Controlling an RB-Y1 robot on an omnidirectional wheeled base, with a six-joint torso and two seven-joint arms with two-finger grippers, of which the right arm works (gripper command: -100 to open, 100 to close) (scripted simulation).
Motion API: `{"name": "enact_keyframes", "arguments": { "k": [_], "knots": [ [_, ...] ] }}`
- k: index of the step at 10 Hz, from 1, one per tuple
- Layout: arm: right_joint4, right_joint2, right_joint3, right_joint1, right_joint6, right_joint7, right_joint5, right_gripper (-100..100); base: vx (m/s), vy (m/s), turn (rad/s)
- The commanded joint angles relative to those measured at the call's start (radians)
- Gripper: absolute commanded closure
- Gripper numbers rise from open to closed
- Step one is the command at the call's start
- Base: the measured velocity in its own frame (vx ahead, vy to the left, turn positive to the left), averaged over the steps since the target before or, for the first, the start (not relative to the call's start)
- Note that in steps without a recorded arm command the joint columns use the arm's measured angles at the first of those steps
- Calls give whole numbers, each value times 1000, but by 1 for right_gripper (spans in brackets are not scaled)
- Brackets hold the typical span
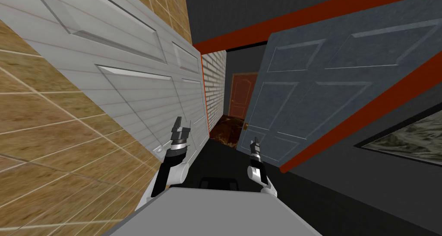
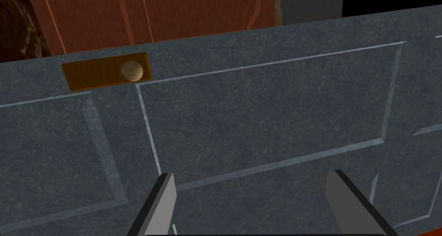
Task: Pull the door open
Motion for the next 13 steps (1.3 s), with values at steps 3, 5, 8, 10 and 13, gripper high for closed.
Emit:
{"name": "enact_keyframes", "arguments": {
  "k": [3, 5, 8, 10, 13],
  "knots": [
    [86, 0, -8, -32, -11, 21, -32, -100, 83, -51, 84],
    [128, 0, -12, -48, -17, 31, -49, -100, 93, -49, 82],
    [189, 0, -18, -70, -24, 46, -74, -100, 82, -34, 68],
    [244, 1, -23, -90, -31, 59, -95, -100, 102, -79, 108],
    [323, 2, -30, -120, -41, 78, -127, -100, 97, -61, 94]
  ]
}}
